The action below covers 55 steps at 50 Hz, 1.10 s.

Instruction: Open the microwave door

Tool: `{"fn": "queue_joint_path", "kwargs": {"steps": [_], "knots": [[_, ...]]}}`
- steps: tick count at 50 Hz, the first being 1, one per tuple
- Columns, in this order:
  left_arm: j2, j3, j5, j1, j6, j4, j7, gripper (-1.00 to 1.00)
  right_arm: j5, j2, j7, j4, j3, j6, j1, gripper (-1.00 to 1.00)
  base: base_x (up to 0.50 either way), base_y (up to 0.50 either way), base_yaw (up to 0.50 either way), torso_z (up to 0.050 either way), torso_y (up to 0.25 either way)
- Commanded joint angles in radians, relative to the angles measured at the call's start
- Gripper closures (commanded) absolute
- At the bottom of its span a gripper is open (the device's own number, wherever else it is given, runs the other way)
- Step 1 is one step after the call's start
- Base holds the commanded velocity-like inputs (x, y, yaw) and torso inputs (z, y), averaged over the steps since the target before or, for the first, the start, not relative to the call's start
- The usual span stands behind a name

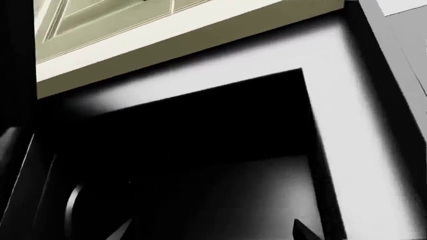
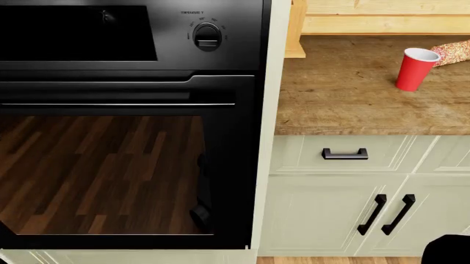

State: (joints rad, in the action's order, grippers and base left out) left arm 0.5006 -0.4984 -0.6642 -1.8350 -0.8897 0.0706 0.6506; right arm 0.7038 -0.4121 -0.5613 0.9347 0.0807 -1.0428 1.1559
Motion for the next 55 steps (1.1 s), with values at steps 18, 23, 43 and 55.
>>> {"fn": "queue_joint_path", "kwargs": {"steps": [18, 23, 43, 55], "knots": [[0.186, 0.028, 0.045, -0.058, -0.070, -0.008, -0.010, -1.00, 0.018, -0.006, -0.018, -0.010, -0.021, 0.003, 0.023, -1.00, 0.00, 0.00, 0.00, 0.000, 0.000], [0.211, 0.028, 0.056, -0.072, -0.078, -0.014, -0.013, -1.00, 0.019, -0.007, -0.020, -0.012, -0.024, 0.006, 0.024, -1.00, 0.00, 0.00, 0.00, 0.000, 0.000], [0.350, -0.016, 0.140, -0.178, -0.119, -0.061, -0.067, -1.00, 0.024, -0.006, -0.032, -0.018, -0.044, 0.017, 0.031, -1.00, 0.00, 0.00, 0.00, 0.000, 0.000], [0.432, -0.054, 0.191, -0.208, -0.124, -0.127, -0.119, -1.00, 0.031, -0.004, -0.040, -0.020, -0.058, 0.018, 0.044, -1.00, 0.00, 0.00, 0.00, 0.000, 0.000]]}}
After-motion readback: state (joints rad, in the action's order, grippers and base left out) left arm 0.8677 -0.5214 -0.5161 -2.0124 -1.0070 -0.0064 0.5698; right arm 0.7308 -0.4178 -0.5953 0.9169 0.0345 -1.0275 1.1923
